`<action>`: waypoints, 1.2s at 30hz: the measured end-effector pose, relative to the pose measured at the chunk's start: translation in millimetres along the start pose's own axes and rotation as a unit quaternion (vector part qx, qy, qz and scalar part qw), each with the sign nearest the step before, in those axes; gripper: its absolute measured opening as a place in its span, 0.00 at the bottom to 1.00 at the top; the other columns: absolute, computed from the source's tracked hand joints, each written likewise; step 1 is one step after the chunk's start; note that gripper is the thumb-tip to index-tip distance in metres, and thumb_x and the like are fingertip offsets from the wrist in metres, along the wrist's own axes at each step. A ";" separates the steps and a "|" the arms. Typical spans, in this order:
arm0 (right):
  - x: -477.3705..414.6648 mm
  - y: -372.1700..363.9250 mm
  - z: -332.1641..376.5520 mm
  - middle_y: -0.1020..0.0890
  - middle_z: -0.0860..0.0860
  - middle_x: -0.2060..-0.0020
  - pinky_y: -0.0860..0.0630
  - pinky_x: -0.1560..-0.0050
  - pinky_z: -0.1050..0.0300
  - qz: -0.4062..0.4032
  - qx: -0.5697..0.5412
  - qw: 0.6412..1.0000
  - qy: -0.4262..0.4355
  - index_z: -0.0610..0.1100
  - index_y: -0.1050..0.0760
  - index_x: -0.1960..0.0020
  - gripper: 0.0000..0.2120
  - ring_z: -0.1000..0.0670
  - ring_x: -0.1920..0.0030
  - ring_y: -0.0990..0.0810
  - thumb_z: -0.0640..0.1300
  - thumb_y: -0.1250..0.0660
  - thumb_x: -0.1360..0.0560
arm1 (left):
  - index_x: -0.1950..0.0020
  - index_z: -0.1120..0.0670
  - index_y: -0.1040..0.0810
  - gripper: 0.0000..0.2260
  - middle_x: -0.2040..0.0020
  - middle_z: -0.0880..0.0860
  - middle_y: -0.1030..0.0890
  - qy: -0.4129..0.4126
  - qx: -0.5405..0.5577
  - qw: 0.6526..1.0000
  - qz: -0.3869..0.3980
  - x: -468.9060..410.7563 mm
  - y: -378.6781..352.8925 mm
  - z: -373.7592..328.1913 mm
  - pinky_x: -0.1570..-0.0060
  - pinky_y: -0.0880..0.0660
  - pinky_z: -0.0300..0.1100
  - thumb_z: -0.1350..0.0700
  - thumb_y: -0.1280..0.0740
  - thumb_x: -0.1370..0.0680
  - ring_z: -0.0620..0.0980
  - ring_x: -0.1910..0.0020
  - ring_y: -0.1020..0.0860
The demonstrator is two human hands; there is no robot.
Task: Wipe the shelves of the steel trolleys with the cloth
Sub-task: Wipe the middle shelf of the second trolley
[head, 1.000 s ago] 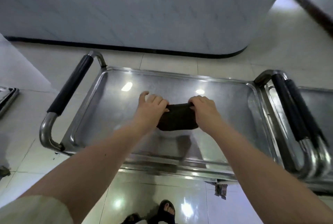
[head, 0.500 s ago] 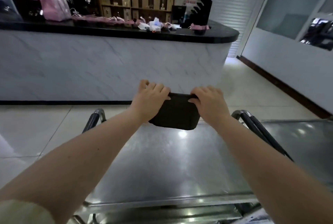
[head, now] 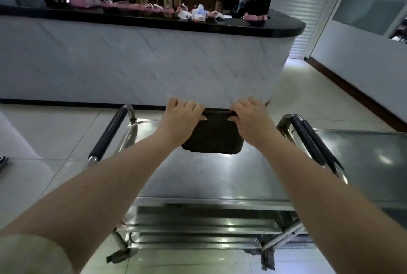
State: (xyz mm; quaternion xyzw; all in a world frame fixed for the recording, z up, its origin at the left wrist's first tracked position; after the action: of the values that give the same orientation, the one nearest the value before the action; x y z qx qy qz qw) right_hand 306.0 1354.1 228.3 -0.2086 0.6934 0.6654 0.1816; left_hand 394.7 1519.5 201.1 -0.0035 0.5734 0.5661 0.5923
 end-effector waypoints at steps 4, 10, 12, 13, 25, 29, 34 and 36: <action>60.7 -19.1 -11.5 0.20 0.48 0.56 0.36 0.50 0.48 0.017 0.010 0.999 -0.030 0.43 0.22 0.52 0.05 0.42 0.51 0.27 0.44 0.31 0.24 | 0.55 0.55 0.23 0.12 0.62 0.52 0.22 0.019 0.047 0.998 0.044 37.4 3.1 -54.1 0.55 0.30 0.48 0.48 0.38 0.19 0.54 0.64 0.23; 135.9 -38.4 -11.2 0.20 0.50 0.54 0.35 0.48 0.49 0.064 -0.055 0.994 -0.068 0.44 0.23 0.50 0.05 0.44 0.50 0.28 0.45 0.33 0.22 | 0.51 0.54 0.23 0.16 0.59 0.51 0.22 0.062 0.087 0.986 0.131 87.4 -7.3 -108.1 0.53 0.33 0.50 0.47 0.46 0.18 0.54 0.62 0.24; 163.6 -45.6 -3.4 0.20 0.47 0.56 0.30 0.50 0.46 0.070 -0.070 0.991 -0.085 0.41 0.22 0.52 0.04 0.41 0.53 0.26 0.41 0.31 0.23 | 0.52 0.54 0.22 0.16 0.61 0.51 0.22 0.048 0.100 0.985 0.133 108.9 -11.9 -122.5 0.54 0.32 0.50 0.47 0.45 0.18 0.54 0.65 0.25; 176.2 -50.4 1.5 0.20 0.46 0.56 0.29 0.51 0.44 0.073 -0.076 0.990 -0.096 0.40 0.22 0.52 0.03 0.40 0.54 0.25 0.40 0.31 0.24 | 0.52 0.54 0.22 0.16 0.62 0.51 0.22 0.041 0.114 0.984 0.128 119.5 -14.3 -128.7 0.55 0.33 0.50 0.47 0.45 0.17 0.54 0.66 0.25; 354.4 -206.6 39.3 0.18 0.46 0.60 0.28 0.58 0.47 0.199 -0.132 0.956 -0.168 0.41 0.21 0.54 0.07 0.40 0.59 0.23 0.36 0.25 0.29 | 0.40 0.50 0.23 0.12 0.49 0.50 0.20 0.010 0.256 0.906 0.335 305.9 -110.9 -225.8 0.44 0.38 0.49 0.50 0.42 0.18 0.54 0.51 0.23; 376.2 -302.3 -2.0 0.17 0.45 0.53 0.32 0.50 0.46 0.218 -0.134 0.943 -0.213 0.41 0.21 0.48 0.06 0.39 0.51 0.25 0.42 0.33 0.22 | 0.42 0.49 0.24 0.08 0.48 0.51 0.21 0.013 0.228 0.914 0.337 326.2 -204.8 -264.2 0.46 0.42 0.49 0.52 0.40 0.18 0.55 0.48 0.24; 342.9 -379.2 -79.0 0.17 0.38 0.54 0.27 0.49 0.41 0.101 -0.062 0.967 -0.226 0.42 0.21 0.42 0.13 0.34 0.53 0.21 0.47 0.37 0.20 | 0.46 0.52 0.21 0.10 0.59 0.58 0.17 0.098 0.218 0.946 0.218 281.9 -307.3 -281.2 0.64 0.31 0.46 0.48 0.38 0.21 0.61 0.62 0.19; 343.7 -405.6 -101.9 0.18 0.38 0.50 0.26 0.48 0.41 0.054 -0.056 0.968 -0.237 0.43 0.21 0.41 0.13 0.33 0.50 0.21 0.47 0.39 0.21 | 0.47 0.54 0.20 0.14 0.58 0.60 0.18 0.105 0.213 0.955 0.179 274.7 -336.4 -292.5 0.59 0.25 0.53 0.47 0.40 0.21 0.63 0.60 0.20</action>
State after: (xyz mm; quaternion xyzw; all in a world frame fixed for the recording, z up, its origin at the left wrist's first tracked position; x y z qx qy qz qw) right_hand 232.9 1224.7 -292.2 -0.0167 0.6025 0.7422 0.2929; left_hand 342.1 1390.7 -303.7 0.1661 0.7304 0.5244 0.4050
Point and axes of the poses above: each hand's wrist, its own x-axis away from the middle knuckle, its own y-axis out of the back of the hand, z = x × y, the point moved 4 cm from there along -x, towards the middle knuckle
